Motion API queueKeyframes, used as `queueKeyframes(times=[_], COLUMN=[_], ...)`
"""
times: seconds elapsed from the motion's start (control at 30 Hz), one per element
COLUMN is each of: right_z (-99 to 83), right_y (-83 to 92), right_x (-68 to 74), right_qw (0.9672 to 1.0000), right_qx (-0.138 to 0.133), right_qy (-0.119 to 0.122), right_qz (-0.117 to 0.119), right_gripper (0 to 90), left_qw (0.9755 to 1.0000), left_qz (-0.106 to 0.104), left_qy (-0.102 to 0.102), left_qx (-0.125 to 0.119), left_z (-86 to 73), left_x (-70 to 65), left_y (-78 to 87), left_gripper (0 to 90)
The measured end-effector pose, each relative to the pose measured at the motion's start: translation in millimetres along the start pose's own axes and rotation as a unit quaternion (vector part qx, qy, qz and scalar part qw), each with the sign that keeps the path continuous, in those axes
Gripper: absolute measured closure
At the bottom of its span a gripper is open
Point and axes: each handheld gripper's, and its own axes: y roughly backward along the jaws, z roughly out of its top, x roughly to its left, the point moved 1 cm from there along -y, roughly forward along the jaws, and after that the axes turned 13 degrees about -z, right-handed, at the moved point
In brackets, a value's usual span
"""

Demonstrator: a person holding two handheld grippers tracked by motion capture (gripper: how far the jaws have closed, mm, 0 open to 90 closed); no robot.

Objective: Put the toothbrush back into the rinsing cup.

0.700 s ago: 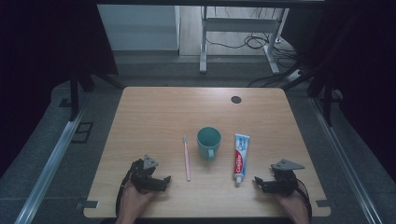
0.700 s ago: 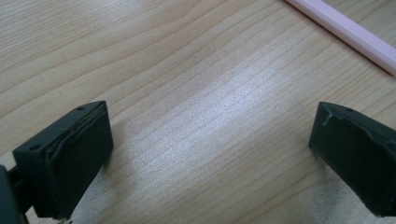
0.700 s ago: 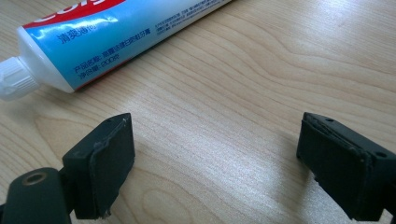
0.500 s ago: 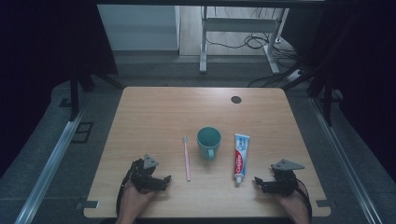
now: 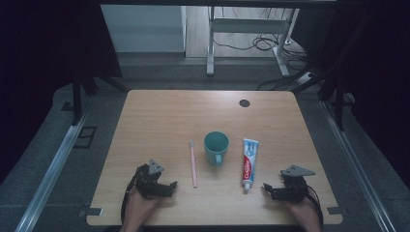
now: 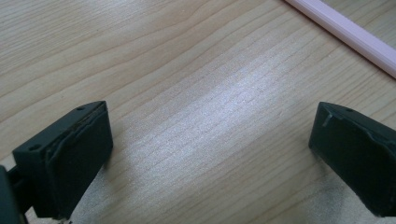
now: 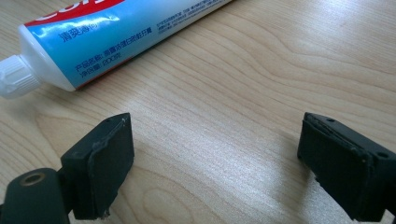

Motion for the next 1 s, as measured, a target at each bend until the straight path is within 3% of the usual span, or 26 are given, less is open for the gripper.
queueKeyframes(times=[0.27,0.33,0.43,0.47,0.63,0.9,0.93,1.0], right_z=[0.0,0.0,0.0,0.0,0.0,0.0,0.0,0.0], right_y=[0.0,0.0,0.0,0.0,0.0,0.0,0.0,0.0], right_x=[0.0,0.0,0.0,0.0,0.1,0.1,0.1,0.1], right_qw=[1.0,1.0,1.0,1.0,1.0,1.0,1.0,1.0], right_qx=[0.0,0.0,0.0,0.0,0.0,0.0,0.0,0.0], right_qy=[0.0,0.0,0.0,0.0,0.0,-0.001,0.0,0.0], right_qz=[0.0,0.0,0.0,0.0,0.0,0.0,0.0,0.0], right_gripper=[10.3,10.3,10.3,10.3,10.3,10.3,10.3,10.3], left_qw=[1.0,1.0,0.9999,1.0,0.9999,0.9996,0.9994,0.9993], left_qz=[-0.003,-0.005,-0.004,-0.004,0.006,-0.004,-0.009,-0.015], left_qy=[-0.006,-0.008,-0.008,-0.003,-0.012,-0.009,-0.008,-0.009], left_qx=[-0.001,-0.002,-0.004,-0.006,-0.004,-0.027,-0.031,-0.033], left_z=[-0.2,0.1,1.2,1.3,3.5,5.4,5.7,6.8], left_x=[-0.1,-0.1,-0.7,-1.3,-3.2,-3.1,-3.1,-3.5], left_y=[0.8,1.7,4.0,4.0,5.5,14.1,15.3,16.4], left_gripper=[2.4,4.3,14.5,14.5,17.9,37.8,45.5,51.0])
